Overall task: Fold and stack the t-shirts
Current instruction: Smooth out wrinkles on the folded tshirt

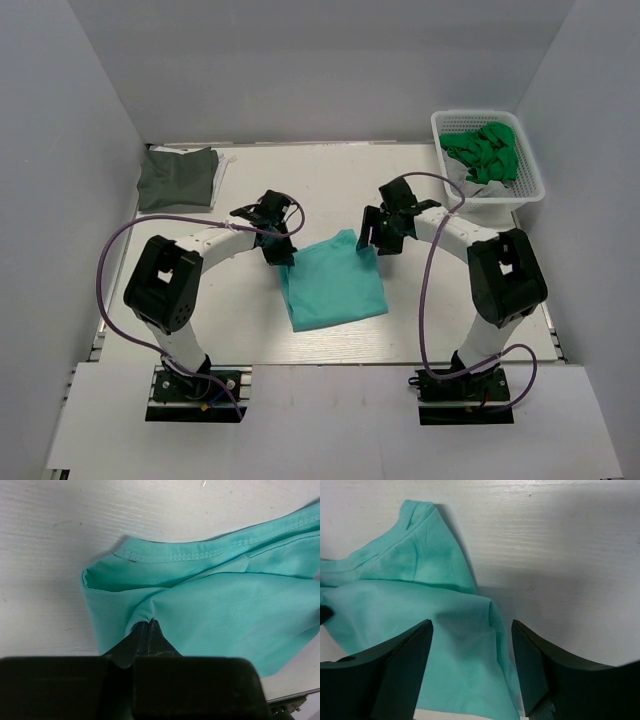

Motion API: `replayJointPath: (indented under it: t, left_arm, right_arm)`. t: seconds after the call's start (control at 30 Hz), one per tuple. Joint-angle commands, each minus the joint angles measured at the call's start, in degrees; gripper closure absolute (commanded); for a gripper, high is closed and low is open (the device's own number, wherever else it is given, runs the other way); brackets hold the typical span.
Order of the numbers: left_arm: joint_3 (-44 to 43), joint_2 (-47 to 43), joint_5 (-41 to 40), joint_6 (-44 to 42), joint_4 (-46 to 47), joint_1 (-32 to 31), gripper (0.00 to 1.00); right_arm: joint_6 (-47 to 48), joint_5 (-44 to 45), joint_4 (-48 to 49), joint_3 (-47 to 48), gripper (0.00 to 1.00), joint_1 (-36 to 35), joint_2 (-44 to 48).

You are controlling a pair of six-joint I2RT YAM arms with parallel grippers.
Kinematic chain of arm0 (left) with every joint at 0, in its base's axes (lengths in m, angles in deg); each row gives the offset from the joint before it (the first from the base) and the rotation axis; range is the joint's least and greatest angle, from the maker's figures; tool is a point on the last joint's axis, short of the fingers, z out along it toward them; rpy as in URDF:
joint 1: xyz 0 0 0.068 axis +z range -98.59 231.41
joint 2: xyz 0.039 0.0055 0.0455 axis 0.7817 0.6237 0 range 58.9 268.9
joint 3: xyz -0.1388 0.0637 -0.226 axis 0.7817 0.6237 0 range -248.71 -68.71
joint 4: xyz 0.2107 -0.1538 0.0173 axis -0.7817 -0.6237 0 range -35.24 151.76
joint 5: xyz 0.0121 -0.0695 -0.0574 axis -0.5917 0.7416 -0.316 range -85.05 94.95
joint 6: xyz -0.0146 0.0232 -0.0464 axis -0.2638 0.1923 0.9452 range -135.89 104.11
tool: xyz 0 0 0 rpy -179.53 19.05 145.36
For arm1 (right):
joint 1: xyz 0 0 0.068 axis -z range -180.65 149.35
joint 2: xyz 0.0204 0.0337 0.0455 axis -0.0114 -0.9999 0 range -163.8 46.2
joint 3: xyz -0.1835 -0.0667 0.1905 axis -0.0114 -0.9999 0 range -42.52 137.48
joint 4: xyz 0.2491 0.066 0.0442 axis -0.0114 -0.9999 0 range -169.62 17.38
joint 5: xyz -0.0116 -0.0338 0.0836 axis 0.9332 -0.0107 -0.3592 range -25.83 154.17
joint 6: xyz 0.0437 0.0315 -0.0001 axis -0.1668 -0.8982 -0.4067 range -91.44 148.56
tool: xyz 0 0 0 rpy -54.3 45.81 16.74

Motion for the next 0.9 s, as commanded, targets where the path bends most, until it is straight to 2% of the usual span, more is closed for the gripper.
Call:
replayJointPath:
  t: [0.0,0.1,0.13,0.2,0.23,0.43,0.53,0.6,0.77,0.87]
  left_arm:
    - [-0.15,-1.26,0.64,-0.25,1.33,0.25,1.0]
    - [1.08,-2.49,0.64,-0.25,1.86,0.25,1.0]
    - [1.6,-2.5,0.64,-0.25,2.65,0.25,1.0]
    - [2.22,-3.98,1.17,-0.25,3.35,-0.27,1.0]
    - [2.22,-5.73,1.17,-1.04,4.23,-0.8,1.0]
    - [7.14,-15.75,4.41,-2.97,9.24,-0.8,1.0]
    - [10.13,-21.82,6.77,-3.59,11.61,-0.11,1.0]
    - [12.33,-24.71,5.05,-3.59,12.76,-0.1,1.0]
    - [15.66,-24.03,2.84,-3.59,13.82,-0.1,1.0]
    - [17.69,-22.89,-1.19,-0.96,14.34,-0.1,1.0]
  right_arm:
    - [1.45,-1.07,2.56,1.56,0.32,0.14,-3.31]
    - [1.62,-2.13,2.74,3.4,0.62,0.22,-5.25]
    - [1.62,-2.21,3.09,3.58,0.79,0.14,-5.69]
    - [1.54,-2.13,3.27,3.94,0.91,0.05,-5.44]
    - [1.71,-1.95,3.01,4.55,1.0,0.05,-5.17]
    - [3.21,-0.28,-0.5,3.24,1.0,-0.3,3.25]
    - [5.75,-3.68,3.35,-0.7,1.0,-0.39,8.17]
    - [7.42,-5.71,7.92,-3.52,1.0,-0.3,10.55]
    - [9.44,-11.25,11.7,-2.39,1.0,-0.3,7.76]
    - [10.32,-14.25,14.43,0.33,1.0,-0.83,4.77]
